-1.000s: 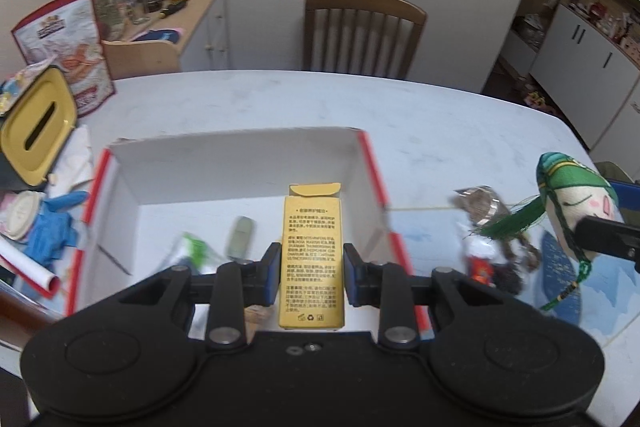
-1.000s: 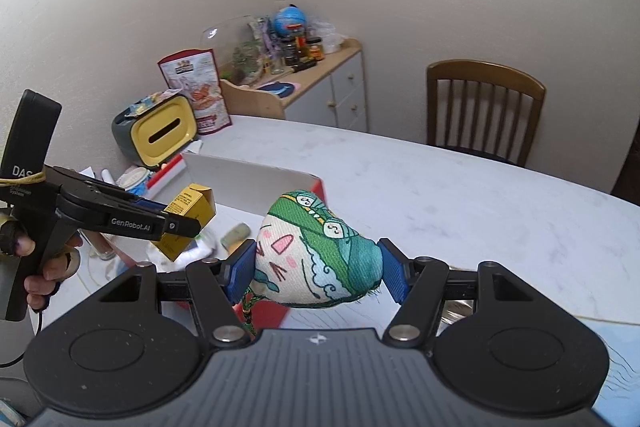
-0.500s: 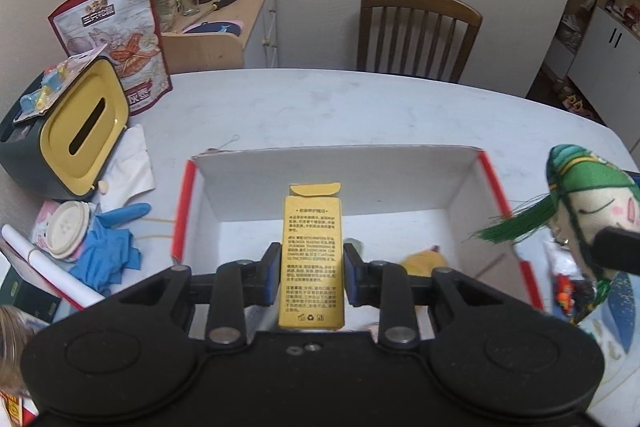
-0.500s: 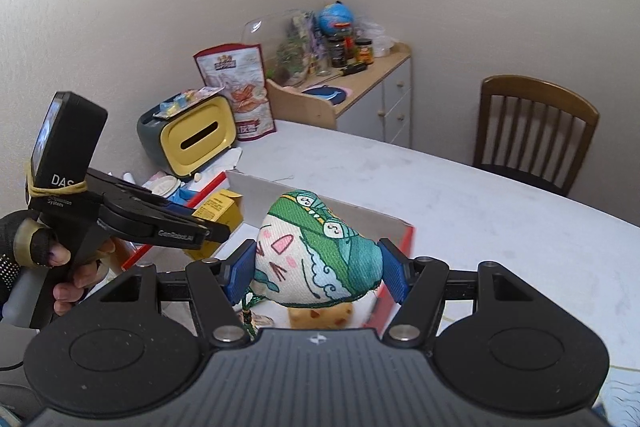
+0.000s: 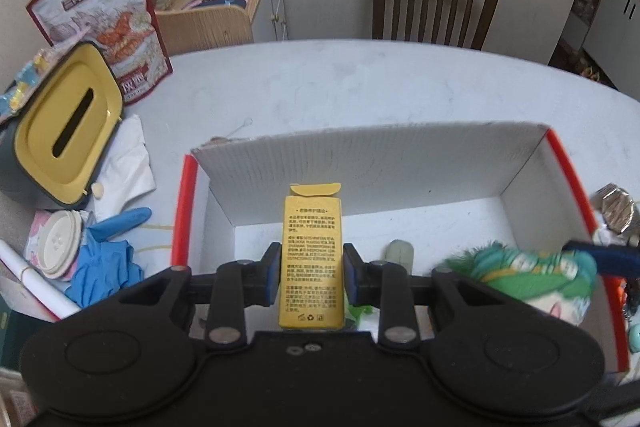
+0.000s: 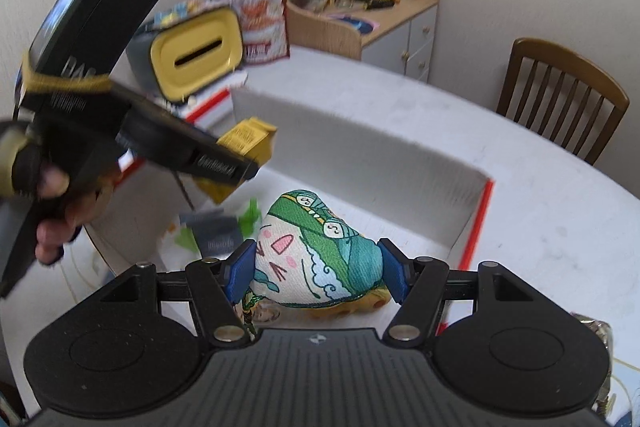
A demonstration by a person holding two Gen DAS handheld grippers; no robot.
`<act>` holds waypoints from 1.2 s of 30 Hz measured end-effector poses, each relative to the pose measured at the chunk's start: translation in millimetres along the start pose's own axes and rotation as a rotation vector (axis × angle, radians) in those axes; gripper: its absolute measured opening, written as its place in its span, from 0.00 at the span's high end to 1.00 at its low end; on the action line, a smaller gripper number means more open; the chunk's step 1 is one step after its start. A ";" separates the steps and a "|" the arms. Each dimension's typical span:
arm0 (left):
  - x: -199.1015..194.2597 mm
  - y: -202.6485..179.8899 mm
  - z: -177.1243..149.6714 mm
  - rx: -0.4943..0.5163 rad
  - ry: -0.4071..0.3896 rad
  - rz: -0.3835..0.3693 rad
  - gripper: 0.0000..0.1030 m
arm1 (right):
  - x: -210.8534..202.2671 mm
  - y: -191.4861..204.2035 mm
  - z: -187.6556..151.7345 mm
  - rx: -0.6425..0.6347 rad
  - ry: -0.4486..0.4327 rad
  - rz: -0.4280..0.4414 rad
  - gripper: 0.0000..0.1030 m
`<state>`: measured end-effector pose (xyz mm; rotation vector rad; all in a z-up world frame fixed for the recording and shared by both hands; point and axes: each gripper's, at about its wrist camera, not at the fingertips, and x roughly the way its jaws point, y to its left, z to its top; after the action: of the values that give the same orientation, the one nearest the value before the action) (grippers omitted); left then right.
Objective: Organize objects
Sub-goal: 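Carry the yellow carton and plush doll into the red box with both tools, then open the left tool to drop the carton while the right tool releases the plush doll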
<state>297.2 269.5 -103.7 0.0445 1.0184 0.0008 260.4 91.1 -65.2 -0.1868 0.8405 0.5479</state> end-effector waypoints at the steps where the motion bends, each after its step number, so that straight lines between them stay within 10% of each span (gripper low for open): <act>1: 3.4 0.0 0.0 0.001 0.008 -0.002 0.72 | 3.7 1.6 -2.0 -0.002 0.011 0.002 0.38; 36: 61.3 -1.8 0.8 0.082 0.240 0.024 0.61 | 14.6 11.2 -24.2 -0.012 0.087 -0.028 0.22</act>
<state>330.1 269.0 -155.5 0.1340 1.2574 -0.0140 246.4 97.3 -91.5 -0.2344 0.9179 0.5212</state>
